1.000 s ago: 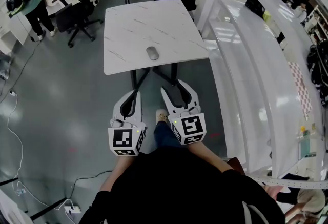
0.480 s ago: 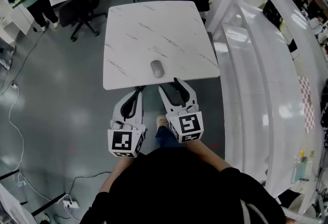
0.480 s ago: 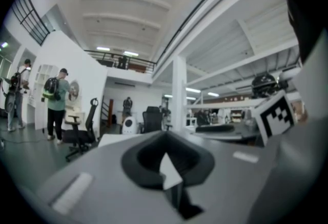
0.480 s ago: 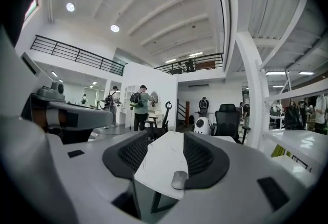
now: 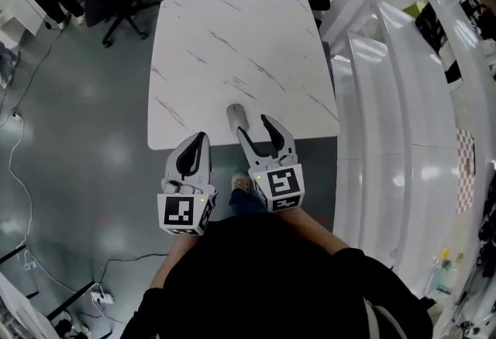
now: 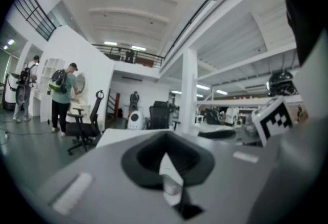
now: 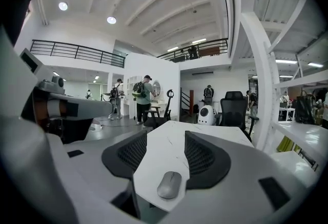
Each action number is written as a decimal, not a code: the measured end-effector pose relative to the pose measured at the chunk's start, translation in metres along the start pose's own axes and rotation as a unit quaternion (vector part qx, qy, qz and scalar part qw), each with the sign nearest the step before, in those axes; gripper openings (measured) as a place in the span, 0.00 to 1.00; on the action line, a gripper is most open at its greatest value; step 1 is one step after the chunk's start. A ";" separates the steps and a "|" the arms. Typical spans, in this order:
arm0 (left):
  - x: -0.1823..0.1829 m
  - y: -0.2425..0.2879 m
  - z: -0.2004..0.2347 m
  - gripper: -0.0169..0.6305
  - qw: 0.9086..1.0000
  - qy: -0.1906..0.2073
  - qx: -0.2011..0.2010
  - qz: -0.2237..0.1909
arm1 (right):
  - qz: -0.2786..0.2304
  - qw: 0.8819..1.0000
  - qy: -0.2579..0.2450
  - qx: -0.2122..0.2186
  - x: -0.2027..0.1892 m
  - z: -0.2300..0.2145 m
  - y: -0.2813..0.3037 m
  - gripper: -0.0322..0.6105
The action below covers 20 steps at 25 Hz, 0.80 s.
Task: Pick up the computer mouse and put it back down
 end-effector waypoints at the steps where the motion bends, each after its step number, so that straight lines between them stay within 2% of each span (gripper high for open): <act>1: -0.002 0.007 0.003 0.04 1.000 -0.002 0.004 0.003 | 0.006 1.000 0.000 0.004 -0.002 -0.004 0.007 0.36; 9: -0.015 0.046 0.019 0.04 1.000 -0.019 0.021 0.011 | 0.044 0.998 0.002 0.036 -0.021 -0.016 0.047 0.36; 20: -0.025 0.074 0.032 0.04 0.999 -0.008 -0.006 0.034 | 0.084 0.996 0.022 0.019 -0.036 -0.020 0.068 0.37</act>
Point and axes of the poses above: the fingertips, and each gripper's own axes: y forward along the fingers, z to its left, x out of its top, the point moved 7 cm from there along -y, backward along the fingers, and after that the axes turned 4 degrees about y, right-handed, at the moved point
